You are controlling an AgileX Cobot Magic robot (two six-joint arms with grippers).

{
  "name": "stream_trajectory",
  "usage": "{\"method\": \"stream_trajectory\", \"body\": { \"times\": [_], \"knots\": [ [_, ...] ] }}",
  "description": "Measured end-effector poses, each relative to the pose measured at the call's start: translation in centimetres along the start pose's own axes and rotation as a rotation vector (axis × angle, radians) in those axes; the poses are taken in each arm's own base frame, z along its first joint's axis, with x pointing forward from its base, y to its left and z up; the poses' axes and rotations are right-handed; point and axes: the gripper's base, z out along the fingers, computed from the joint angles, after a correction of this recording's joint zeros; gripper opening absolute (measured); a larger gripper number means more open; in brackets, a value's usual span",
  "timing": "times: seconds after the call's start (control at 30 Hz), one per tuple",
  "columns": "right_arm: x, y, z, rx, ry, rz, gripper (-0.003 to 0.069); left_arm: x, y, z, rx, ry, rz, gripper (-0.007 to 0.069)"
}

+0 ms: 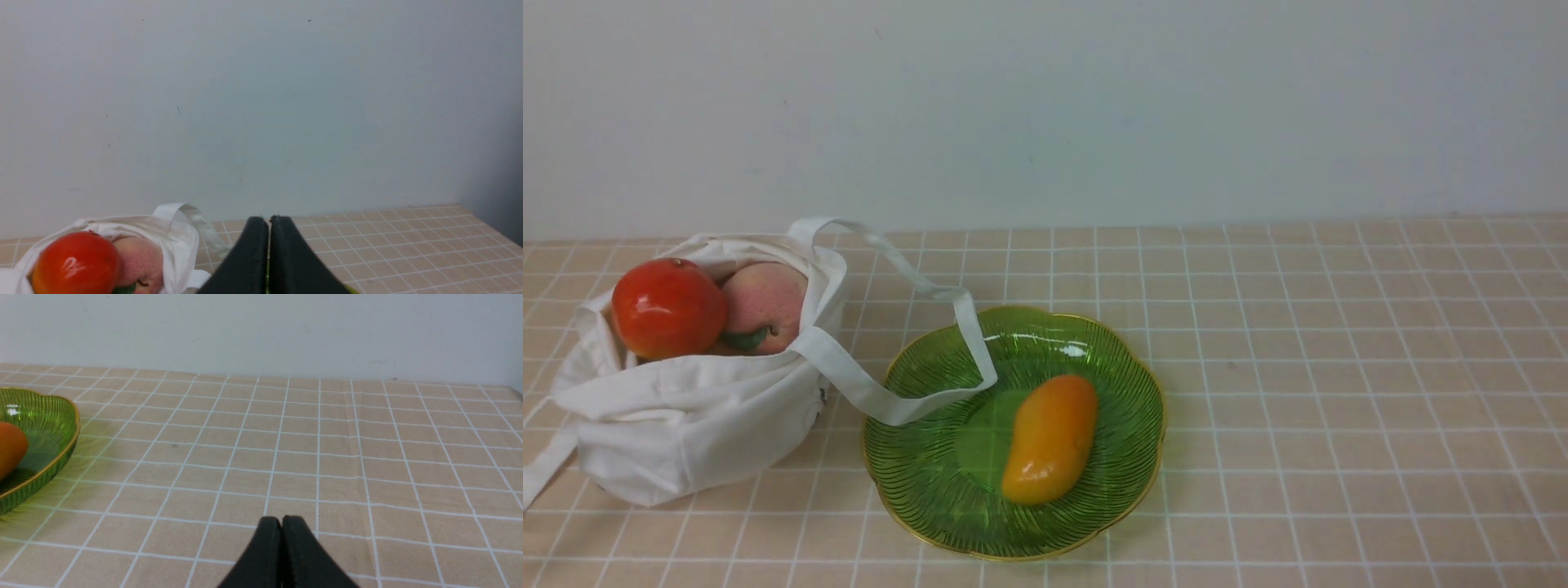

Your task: Take the fruit out of the bag on the brown coffee tablecloth and place them on the plate.

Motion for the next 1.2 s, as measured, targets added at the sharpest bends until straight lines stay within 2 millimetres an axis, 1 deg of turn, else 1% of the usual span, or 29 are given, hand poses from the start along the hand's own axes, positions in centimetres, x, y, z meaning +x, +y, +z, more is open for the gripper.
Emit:
{"method": "stream_trajectory", "body": {
  "times": [0.1,0.17,0.2,0.23,0.3,0.4,0.43,0.47,0.5,0.53,0.57,0.7,0.9,1.2],
  "knots": [
    [0.0,0.0,0.0,0.000,0.000,0.000,-0.0015,0.3,0.0,0.1,0.001,0.006,0.016,-0.0008],
    [0.0,0.0,0.0,0.000,0.000,0.000,-0.0015,1.0,0.0,0.0,0.013,0.017,0.043,-0.0008],
    [0.0,0.0,0.0,0.000,0.000,0.000,-0.0015,2.1,0.1,0.1,0.019,0.032,0.067,-0.0008],
    [0.0,0.0,0.0,0.000,0.000,0.000,-0.0015,2.6,0.1,0.0,0.021,0.037,0.081,-0.0008],
    [0.0,0.0,0.0,0.000,0.000,0.000,-0.0015,4.5,0.2,0.0,0.025,0.046,0.091,-0.0008],
    [0.0,0.0,0.0,0.000,0.000,0.001,-0.0015,7.8,0.4,0.5,-0.006,0.076,0.166,-0.0008],
    [0.0,0.0,0.0,-0.001,0.001,0.002,-0.0015,8.7,0.5,0.8,-0.021,0.097,0.170,-0.0008],
    [0.0,0.0,0.0,-0.001,0.001,0.002,-0.0015,8.9,0.6,0.8,-0.025,0.103,0.185,-0.0008],
    [0.0,0.0,0.0,-0.001,0.001,0.003,-0.0015,10.8,0.9,1.3,-0.069,0.158,0.198,-0.0008],
    [0.0,0.0,0.0,-0.001,0.002,0.003,-0.0015,11.4,1.0,1.4,-0.077,0.174,0.203,-0.0008],
    [0.0,0.0,0.0,-0.001,0.002,0.003,-0.0015,12.6,1.4,1.7,-0.124,0.205,0.212,-0.0008],
    [0.0,0.0,0.0,-0.001,0.002,0.003,-0.0015,15.0,2.3,2.0,-0.221,0.273,0.207,-0.0008],
    [0.0,0.0,0.0,-0.001,0.002,0.003,-0.0015,17.0,3.2,2.0,-0.301,0.329,0.207,-0.0008],
    [0.0,0.0,0.0,-0.001,0.002,0.004,-0.0015,16.9,3.3,2.0,-0.310,0.310,0.211,-0.0008]
  ]
}}
